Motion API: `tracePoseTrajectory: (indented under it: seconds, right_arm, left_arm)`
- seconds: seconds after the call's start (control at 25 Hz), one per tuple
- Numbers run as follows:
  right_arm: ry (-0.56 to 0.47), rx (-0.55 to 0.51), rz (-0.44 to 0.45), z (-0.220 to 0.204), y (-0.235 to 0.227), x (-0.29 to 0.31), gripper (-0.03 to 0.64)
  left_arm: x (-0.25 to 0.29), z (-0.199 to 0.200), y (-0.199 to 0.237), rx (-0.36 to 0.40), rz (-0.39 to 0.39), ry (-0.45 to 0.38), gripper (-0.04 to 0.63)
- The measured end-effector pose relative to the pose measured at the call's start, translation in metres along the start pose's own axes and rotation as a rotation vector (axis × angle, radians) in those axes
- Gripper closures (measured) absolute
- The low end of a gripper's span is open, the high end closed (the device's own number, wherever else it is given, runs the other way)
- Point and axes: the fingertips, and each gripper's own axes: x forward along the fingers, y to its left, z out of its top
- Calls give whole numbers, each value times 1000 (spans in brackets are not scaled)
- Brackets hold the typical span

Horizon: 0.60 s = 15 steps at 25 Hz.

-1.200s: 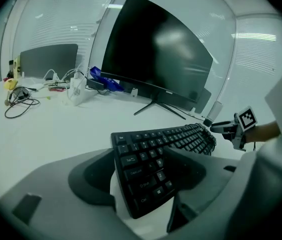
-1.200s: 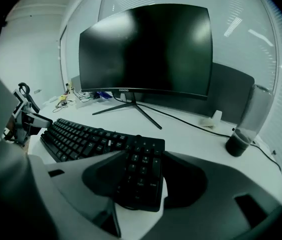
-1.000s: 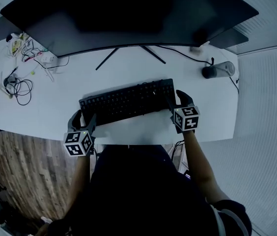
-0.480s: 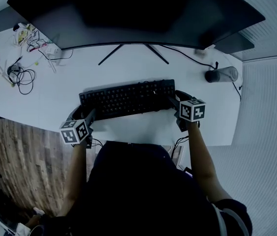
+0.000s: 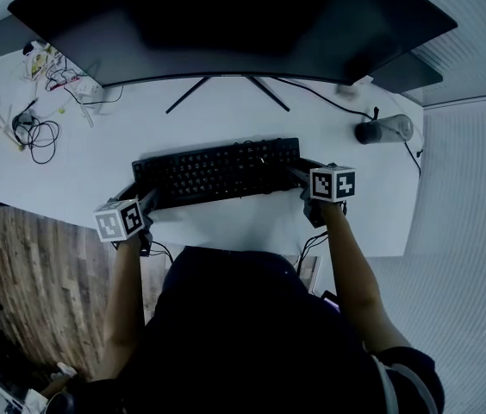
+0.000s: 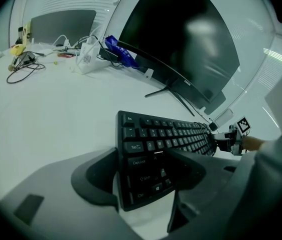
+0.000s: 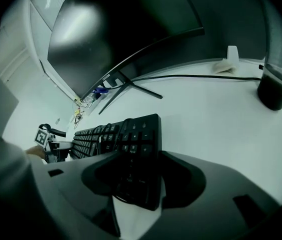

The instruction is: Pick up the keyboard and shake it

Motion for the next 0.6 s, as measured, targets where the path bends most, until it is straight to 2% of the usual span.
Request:
tracePoseTrajectory:
  seconds: [0.2, 0.36, 0.48, 0.6]
  right_arm:
    - [44, 2, -14, 1, 1, -1, 383]
    - [23, -17, -24, 4, 9, -12, 383]
    - [-14, -65, -59, 14, 21, -30, 385]
    - [-71, -157, -106, 32, 38, -55, 388]
  left_arm:
    - [-3, 0, -1, -18, 11, -11, 304]
    - [-11, -3, -3, -26, 7, -23, 304]
    - [-13, -6, -4, -51, -21, -27, 304]
    - [-12, -11, -8, -97, -73, -33, 304]
